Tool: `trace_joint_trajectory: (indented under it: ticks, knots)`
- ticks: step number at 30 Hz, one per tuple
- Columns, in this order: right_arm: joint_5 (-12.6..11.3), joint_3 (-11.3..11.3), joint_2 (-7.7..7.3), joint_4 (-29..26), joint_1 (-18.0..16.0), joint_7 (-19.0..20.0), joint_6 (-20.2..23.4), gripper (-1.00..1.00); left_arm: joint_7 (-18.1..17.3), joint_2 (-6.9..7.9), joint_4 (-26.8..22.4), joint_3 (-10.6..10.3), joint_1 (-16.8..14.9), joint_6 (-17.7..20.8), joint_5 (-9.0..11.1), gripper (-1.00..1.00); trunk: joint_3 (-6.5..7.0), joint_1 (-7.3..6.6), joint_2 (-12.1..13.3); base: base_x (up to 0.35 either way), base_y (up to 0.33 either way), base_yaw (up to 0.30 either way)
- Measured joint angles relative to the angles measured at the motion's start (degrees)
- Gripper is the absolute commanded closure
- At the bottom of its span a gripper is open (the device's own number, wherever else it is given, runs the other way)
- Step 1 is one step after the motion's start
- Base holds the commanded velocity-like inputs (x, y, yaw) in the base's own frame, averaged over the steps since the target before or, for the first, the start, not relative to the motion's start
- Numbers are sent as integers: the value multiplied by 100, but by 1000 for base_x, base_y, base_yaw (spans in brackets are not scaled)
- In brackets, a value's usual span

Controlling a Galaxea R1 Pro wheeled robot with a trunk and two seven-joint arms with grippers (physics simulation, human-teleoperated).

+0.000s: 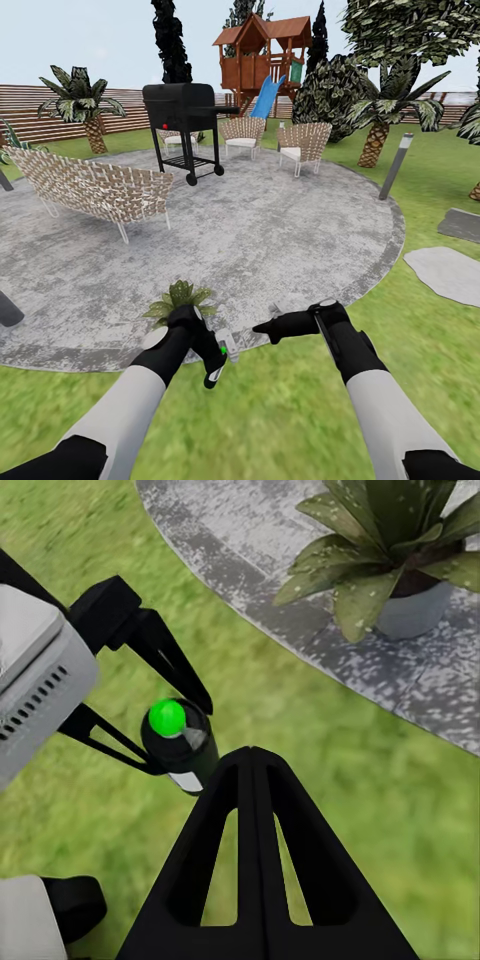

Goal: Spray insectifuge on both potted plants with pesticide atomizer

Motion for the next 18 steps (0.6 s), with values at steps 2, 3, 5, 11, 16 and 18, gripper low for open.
trace_joint_trajectory:
  ticks: [2, 3, 5, 11, 16, 18]
  knots:
    - [0, -2, 18, -6, 0, 0, 0, 100, 0, 0, 0, -3, 0, 0, 12, 100, 0, 0, 0, 0, 0, 0]
    - [0, -2, 22, -7, 0, 0, 0, 100, 1, 0, 0, -5, 0, 0, 17, 100, 0, 0, 0, 0, 0, 0]
    - [-5, 1, 24, -7, 0, 0, 0, 100, 7, 0, -6, -9, 0, 0, 24, 100, 0, 0, 0, 0, 0, 0]
    - [-2, -3, 25, -8, 0, 0, 0, 100, 9, 0, -171, -14, 0, 0, 375, 100, 0, 0, 0, 0, 0, 0]
    - [-5, 3, 25, -8, 0, 2, -1, 100, 9, 0, -258, -25, 0, 0, 701, 100, 0, 0, 0, 0, 0, 0]
    - [-8, 11, 30, -8, 0, 0, 0, 100, 9, 0, -262, -30, 0, 0, 718, 100, 0, 0, 0, 0, 0, 0]
